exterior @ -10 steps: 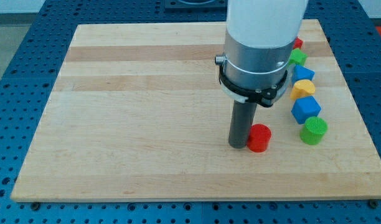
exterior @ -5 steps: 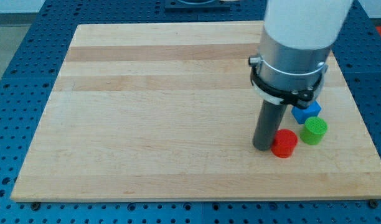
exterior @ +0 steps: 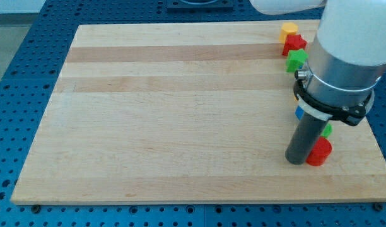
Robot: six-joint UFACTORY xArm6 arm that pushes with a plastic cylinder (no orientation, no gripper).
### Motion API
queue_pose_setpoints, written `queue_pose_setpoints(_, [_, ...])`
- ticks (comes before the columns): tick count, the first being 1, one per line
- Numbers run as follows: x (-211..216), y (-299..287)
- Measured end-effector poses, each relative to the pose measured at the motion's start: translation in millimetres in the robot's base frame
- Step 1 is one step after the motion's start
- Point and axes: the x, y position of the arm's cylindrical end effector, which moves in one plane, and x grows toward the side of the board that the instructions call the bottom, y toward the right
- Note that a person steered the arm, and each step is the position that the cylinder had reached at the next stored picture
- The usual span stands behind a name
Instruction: Place the red circle towards the bottom of the green circle
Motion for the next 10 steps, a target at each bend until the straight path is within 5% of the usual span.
queue_pose_setpoints(6, [-25.2, 13.7])
queue_pose_setpoints(10, [32.5, -19.6])
